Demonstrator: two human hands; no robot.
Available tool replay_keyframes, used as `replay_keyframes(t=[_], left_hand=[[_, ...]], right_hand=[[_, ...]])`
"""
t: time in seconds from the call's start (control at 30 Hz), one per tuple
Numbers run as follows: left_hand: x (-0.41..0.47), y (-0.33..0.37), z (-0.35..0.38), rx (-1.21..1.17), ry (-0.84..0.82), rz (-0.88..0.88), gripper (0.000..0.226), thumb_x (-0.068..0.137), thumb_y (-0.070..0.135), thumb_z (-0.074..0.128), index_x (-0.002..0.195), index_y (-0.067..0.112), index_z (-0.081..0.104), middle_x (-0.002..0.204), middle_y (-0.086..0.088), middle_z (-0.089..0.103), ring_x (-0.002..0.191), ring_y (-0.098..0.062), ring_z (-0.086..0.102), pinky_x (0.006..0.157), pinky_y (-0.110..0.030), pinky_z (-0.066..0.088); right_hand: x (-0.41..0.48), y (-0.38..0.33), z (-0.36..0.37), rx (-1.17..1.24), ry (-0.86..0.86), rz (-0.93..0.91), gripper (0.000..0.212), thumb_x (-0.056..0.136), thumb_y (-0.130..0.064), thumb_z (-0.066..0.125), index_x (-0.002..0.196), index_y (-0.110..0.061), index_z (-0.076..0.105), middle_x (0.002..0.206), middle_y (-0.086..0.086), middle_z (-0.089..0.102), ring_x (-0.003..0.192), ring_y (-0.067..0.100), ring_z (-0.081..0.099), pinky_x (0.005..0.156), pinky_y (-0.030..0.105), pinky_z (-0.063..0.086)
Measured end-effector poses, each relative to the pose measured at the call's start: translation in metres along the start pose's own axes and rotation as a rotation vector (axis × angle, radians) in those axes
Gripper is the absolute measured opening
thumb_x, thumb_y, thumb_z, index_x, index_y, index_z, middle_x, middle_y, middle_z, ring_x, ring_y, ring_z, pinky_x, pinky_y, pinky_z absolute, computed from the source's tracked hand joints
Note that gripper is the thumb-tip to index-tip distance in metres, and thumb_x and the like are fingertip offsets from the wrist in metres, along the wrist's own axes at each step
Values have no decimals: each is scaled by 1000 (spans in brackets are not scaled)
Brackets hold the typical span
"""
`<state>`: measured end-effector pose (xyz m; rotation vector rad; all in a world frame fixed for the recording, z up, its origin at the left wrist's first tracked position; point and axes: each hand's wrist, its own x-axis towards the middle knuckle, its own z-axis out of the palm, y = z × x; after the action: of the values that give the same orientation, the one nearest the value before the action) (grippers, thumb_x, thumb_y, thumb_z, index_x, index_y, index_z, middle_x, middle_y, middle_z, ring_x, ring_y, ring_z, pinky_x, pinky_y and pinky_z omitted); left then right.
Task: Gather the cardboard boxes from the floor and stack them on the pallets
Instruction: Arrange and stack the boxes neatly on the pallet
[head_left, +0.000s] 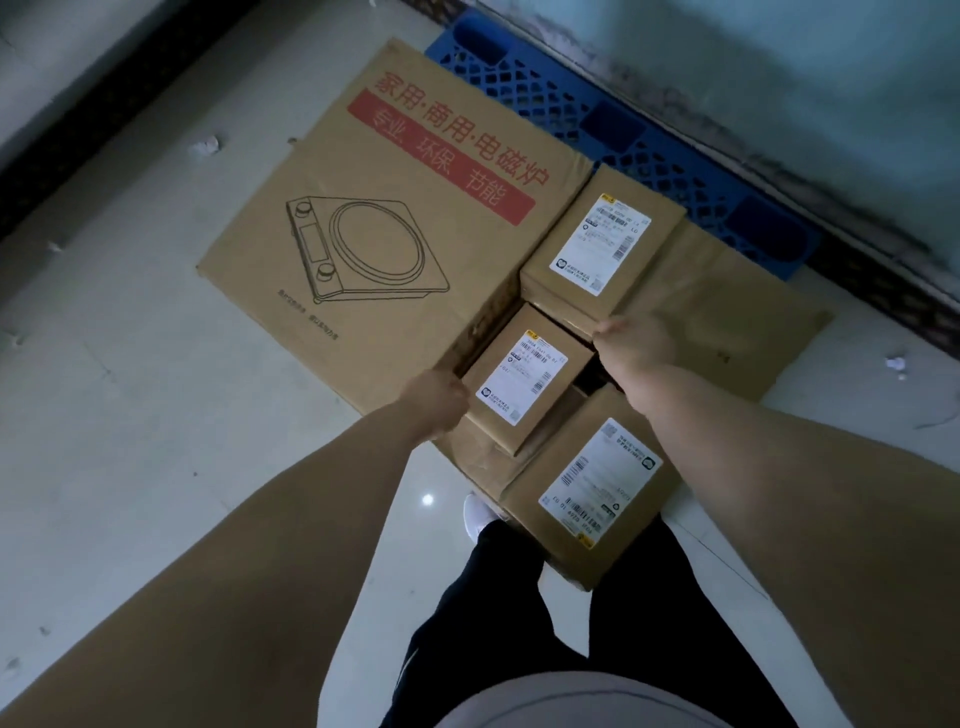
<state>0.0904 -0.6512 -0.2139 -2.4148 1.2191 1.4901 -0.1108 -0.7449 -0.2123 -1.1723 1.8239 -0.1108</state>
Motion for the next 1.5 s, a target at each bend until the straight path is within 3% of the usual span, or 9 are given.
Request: replay_keyframes(t=[0.07, 0.27, 0.37, 0.47, 0.6, 0.77, 0.9, 1.2, 1.5], left_hand=[[-1, 9, 9, 31, -77, 33, 32, 95, 22, 54, 121, 5, 62, 123, -14, 61, 105, -29, 61, 87, -36, 53], [-5, 39, 43, 67, -342, 80, 65, 85, 56, 62, 134, 16, 49, 139, -5, 47, 119, -22, 49, 102, -42, 45], [-4, 42, 66, 102, -418, 80, 84, 82, 59, 64, 145, 12, 36, 149, -7, 39, 134, -26, 40, 110, -42, 38], [-5, 44, 82, 1, -475, 28, 91, 80, 54, 70, 149, 11, 29, 150, -8, 41, 136, -27, 41, 108, -39, 35], [-9, 45, 92, -161, -468, -5, 88, 83, 36, 73, 150, 9, 23, 147, -10, 45, 132, -29, 45, 101, -37, 39], [-14, 43, 86, -311, -420, -19, 112, 55, 56, 85, 139, 16, 23, 132, -16, 56, 117, -31, 57, 101, -44, 45], [-19, 56, 77, -441, -440, -17, 84, 72, 40, 82, 129, 23, 22, 112, -17, 68, 96, -33, 69, 77, -43, 58], [6, 154, 81, -256, -107, 303, 78, 80, 62, 63, 137, 13, 44, 116, -7, 67, 100, -25, 67, 90, -46, 55], [68, 234, 97, 100, 221, 399, 41, 100, 31, 46, 133, 7, 43, 127, -11, 56, 117, -28, 53, 86, -30, 40]], right_hand=[[-4, 22, -8, 5, 92, 36, 9, 94, -18, 55, 100, -15, 60, 105, -2, 60, 101, 17, 56, 82, 24, 42], [-36, 109, -14, 384, 272, 464, 65, 93, -44, 53, 141, -4, 39, 140, 17, 47, 126, 36, 47, 105, 45, 42], [-46, 139, 1, 668, 131, 616, 52, 103, -34, 38, 141, 1, 41, 141, 21, 48, 112, 36, 54, 96, 41, 46], [-54, 150, 15, 876, 19, 636, 54, 101, -53, 31, 128, -14, 57, 118, 17, 63, 96, 31, 60, 80, 43, 51], [-46, 150, 15, 918, -50, 613, 71, 91, -73, 26, 128, -20, 53, 112, 12, 66, 97, 28, 62, 82, 45, 51], [-50, 150, 6, 908, -140, 546, 65, 87, -73, 38, 116, -19, 60, 104, 7, 66, 91, 22, 61, 66, 35, 49], [-50, 142, 2, 963, -88, 470, 78, 70, -84, 51, 117, -23, 64, 111, 4, 70, 99, 23, 66, 84, 39, 54], [1, 125, -43, 1203, -90, 202, 64, 72, -47, 77, 130, -26, 58, 113, 4, 73, 102, 26, 71, 93, 48, 53], [89, 105, -83, 1076, -86, 252, 49, 79, -36, 77, 123, -29, 57, 106, 1, 74, 96, 21, 71, 68, 36, 54]])
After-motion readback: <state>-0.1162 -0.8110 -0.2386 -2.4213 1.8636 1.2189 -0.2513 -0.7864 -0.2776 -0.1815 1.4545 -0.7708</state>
